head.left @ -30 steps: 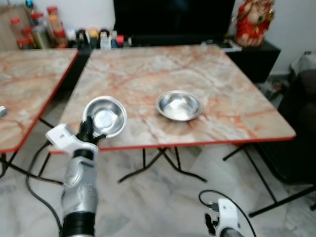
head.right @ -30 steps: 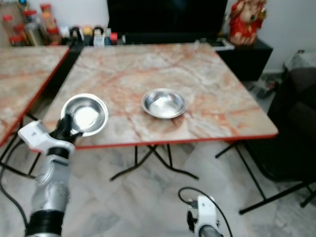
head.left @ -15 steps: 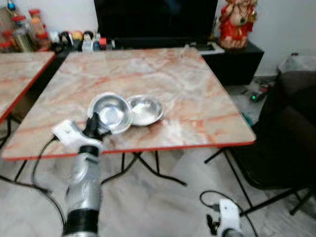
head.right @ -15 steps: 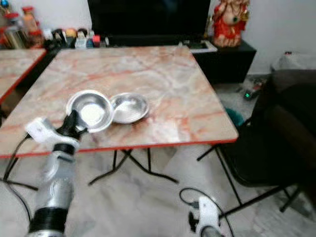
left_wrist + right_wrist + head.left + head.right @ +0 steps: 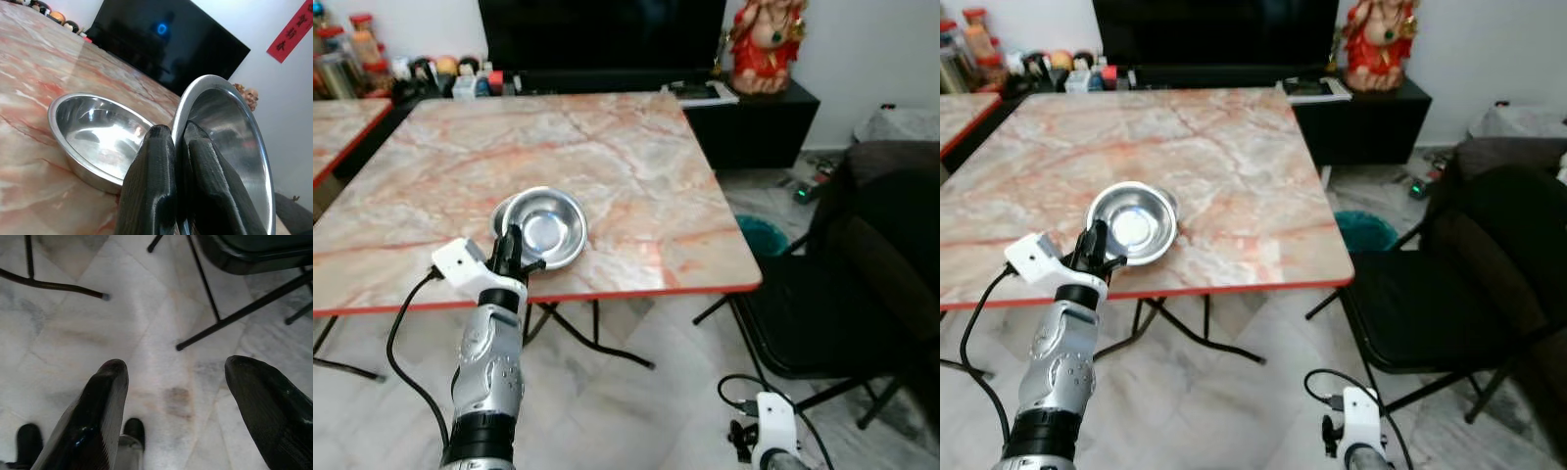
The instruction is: Setting the table
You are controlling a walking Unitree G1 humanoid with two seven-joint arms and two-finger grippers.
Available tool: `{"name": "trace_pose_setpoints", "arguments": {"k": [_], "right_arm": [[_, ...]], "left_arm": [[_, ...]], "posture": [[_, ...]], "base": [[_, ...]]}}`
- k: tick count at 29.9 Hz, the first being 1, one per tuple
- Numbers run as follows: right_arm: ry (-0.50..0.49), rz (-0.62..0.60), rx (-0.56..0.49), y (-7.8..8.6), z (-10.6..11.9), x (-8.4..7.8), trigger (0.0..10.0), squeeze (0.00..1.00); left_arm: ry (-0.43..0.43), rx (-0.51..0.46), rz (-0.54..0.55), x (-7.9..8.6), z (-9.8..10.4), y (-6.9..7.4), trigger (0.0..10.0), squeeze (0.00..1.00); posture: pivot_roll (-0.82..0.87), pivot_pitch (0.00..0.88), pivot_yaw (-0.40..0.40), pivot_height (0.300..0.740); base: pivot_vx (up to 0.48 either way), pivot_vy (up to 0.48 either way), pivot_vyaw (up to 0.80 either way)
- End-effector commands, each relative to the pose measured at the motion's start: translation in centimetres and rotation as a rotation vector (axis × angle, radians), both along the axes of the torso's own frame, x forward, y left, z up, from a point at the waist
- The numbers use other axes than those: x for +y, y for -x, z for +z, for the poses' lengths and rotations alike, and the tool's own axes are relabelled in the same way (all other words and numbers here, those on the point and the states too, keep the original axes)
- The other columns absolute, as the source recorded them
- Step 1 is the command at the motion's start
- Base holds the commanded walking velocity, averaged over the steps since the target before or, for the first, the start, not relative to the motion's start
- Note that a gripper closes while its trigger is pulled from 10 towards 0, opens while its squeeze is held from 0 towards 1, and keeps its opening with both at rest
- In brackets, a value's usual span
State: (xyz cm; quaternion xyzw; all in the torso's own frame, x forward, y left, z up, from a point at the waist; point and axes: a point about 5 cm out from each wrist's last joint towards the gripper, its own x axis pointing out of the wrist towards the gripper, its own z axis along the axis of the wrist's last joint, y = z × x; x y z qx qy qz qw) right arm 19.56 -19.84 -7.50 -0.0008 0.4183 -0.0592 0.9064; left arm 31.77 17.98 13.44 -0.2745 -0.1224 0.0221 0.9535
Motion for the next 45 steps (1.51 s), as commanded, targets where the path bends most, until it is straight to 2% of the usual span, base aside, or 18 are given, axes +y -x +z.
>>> {"name": "trace_pose_setpoints", "arguments": {"k": [1, 8, 45], "right_arm": [[-0.023, 0.006, -0.005, -0.26, 0.01, 0.85, 10.0, 0.0], [-0.007, 0.03, -0.002, -0.32, 0.03, 0.86, 10.0, 0.0], [-0.024, 0.005, -0.01, -0.38, 0.05, 1.03, 10.0, 0.0]], "left_arm": [[-0.009, -0.018, 0.023, 0.7, 0.67, -0.26, 10.0, 0.0], [-0.009, -0.024, 0.035, 0.81, 0.81, -0.35, 10.0, 0.0], [-0.007, -0.039, 0.0, 0.2, 1.24, -0.73, 10.0, 0.0]], "posture": [[0.05, 0.0, -0.029, 0.714], [0.05, 0.0, -0.031, 0.714], [0.05, 0.0, -0.026, 0.714]], "base": [[0.0, 0.0, 0.0], [0.035, 0.0, 0.0], [0.296, 0.0, 0.03]]}}
